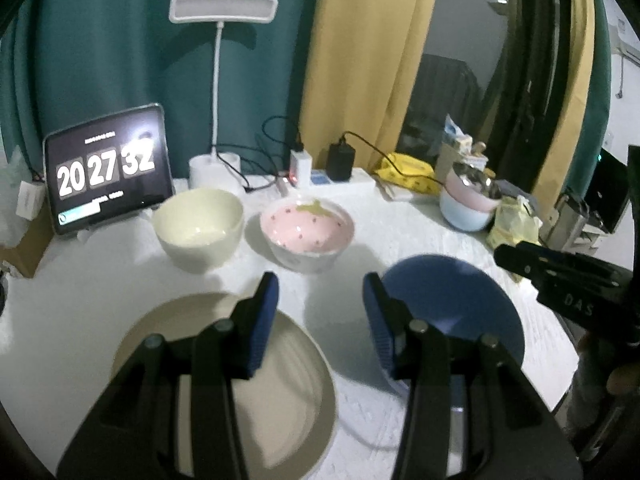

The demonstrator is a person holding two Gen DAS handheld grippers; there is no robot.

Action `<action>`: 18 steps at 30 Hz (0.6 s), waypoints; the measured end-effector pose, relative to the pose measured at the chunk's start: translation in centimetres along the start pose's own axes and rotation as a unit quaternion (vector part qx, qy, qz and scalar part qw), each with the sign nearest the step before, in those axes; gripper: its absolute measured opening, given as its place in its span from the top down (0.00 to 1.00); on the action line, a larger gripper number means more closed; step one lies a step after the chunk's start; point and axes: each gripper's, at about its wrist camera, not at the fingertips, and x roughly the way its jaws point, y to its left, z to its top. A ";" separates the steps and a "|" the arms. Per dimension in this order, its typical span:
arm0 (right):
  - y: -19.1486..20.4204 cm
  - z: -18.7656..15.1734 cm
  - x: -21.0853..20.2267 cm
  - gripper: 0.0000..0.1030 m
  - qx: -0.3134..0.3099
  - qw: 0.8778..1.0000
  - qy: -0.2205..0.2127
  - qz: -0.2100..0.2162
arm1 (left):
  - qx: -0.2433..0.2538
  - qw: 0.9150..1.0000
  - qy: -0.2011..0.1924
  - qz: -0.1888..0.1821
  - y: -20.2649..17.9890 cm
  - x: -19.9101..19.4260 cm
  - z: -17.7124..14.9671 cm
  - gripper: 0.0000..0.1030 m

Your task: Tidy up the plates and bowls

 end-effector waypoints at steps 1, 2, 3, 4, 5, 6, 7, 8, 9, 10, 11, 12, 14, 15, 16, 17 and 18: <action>0.1 0.2 0.0 0.65 -0.003 1.000 -0.001 0.001 | 0.000 1.000 -0.001 0.002 0.0 0.0 0.2 0.56; 0.3 0.5 0.0 0.65 -0.006 1.000 -0.003 0.001 | -0.001 1.000 -0.004 0.004 0.2 0.0 0.5 0.56; 0.4 0.8 0.1 0.65 -0.011 1.000 -0.004 0.002 | -0.001 1.000 -0.005 0.005 0.2 0.0 0.7 0.56; 0.6 1.1 0.1 0.65 -0.016 1.000 -0.006 0.002 | -0.001 1.000 -0.007 0.007 0.3 0.1 0.9 0.56; 0.7 1.3 0.1 0.65 -0.019 1.000 -0.006 0.002 | -0.002 1.000 -0.009 0.008 0.4 0.1 1.1 0.56; 0.8 1.5 0.2 0.65 -0.023 1.000 -0.008 0.002 | -0.003 1.000 -0.010 0.010 0.4 0.1 1.3 0.56; 0.9 1.7 0.3 0.65 -0.026 1.000 -0.008 0.003 | -0.003 1.000 -0.012 0.011 0.5 0.2 1.6 0.56; 1.0 1.9 0.4 0.65 -0.029 1.000 -0.009 0.003 | -0.002 1.000 -0.013 0.012 0.5 0.3 1.8 0.56; 1.1 2.1 0.5 0.65 -0.031 0.999 -0.010 0.005 | -0.002 1.000 -0.015 0.013 0.5 0.3 2.0 0.56; 1.2 2.3 0.6 0.65 -0.033 0.999 -0.010 0.006 | -0.001 1.000 -0.016 0.014 0.6 0.4 2.1 0.56; 1.3 2.5 0.7 0.65 -0.034 0.999 -0.010 0.007 | -0.001 1.000 -0.017 0.015 0.7 0.5 2.3 0.56; 1.4 2.6 0.9 0.65 -0.035 0.999 -0.011 0.008 | -0.001 1.000 -0.017 0.015 0.7 0.6 2.5 0.56; 1.6 3.0 1.1 0.65 -0.038 0.999 -0.012 0.010 | -0.002 1.000 -0.019 0.016 0.8 0.7 2.7 0.56; 1.6 3.1 1.2 0.65 -0.039 0.999 -0.012 0.011 | -0.001 1.000 -0.020 0.016 0.9 0.8 2.9 0.56; 1.7 3.3 1.4 0.65 -0.041 0.999 -0.013 0.012 | -0.001 1.000 -0.020 0.016 0.9 0.9 3.0 0.56; 1.8 3.5 1.4 0.65 -0.042 0.999 -0.014 0.013 | 0.000 1.000 -0.021 0.016 0.9 1.0 3.1 0.56; 1.9 3.6 1.5 0.65 -0.044 0.999 -0.014 0.014 | 0.000 1.000 -0.022 0.016 0.9 1.0 3.2 0.56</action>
